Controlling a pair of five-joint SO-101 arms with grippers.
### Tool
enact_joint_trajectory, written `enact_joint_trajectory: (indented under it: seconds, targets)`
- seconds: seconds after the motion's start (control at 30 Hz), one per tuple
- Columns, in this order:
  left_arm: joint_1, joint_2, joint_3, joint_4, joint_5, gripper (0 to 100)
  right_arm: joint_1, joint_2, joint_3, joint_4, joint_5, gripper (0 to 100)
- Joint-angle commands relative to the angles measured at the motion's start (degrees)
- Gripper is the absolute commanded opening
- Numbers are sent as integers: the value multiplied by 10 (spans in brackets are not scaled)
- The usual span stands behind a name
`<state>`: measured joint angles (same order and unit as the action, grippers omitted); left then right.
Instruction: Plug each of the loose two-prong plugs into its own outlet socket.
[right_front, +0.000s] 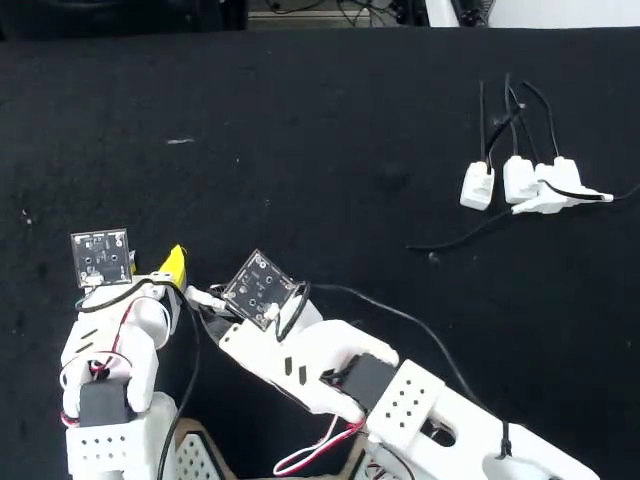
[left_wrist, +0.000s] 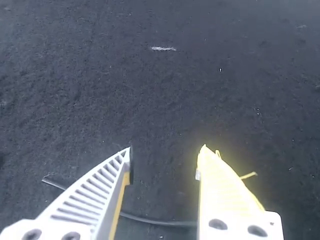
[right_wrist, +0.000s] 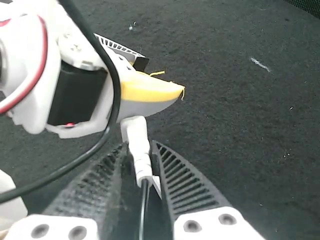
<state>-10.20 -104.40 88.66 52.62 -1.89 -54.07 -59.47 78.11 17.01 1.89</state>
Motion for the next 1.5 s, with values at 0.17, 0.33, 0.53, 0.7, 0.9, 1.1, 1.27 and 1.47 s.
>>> enact_joint_trajectory:
  seconds: [0.17, 0.33, 0.53, 0.7, 0.9, 1.1, 1.27, 1.47]
  targets:
    - [-46, 4, -26, 0, -4, 223, -2, -15, -22, -5, -4, 10]
    - [-47, 4, -30, 0, -4, 223, -2, -15, -21, -4, -4, 10]
    - [-72, 4, -42, 1, -3, 223, -2, -15, -23, 15, 17, 10]
    - [-140, 4, -65, 1, 54, 223, 11, -15, -22, 18, 22, 10]
    - [-177, 4, -64, -1, 79, 223, 57, -15, -30, 42, 21, 10]
    - [-177, 4, -18, -54, 78, 223, 136, -15, -153, 213, 48, 10]
    - [-176, 4, -1, -68, 79, 223, 157, -15, -241, 333, 60, 10]
    - [-175, 4, -1, -69, 79, 223, 157, 12, -280, 370, 60, 10]
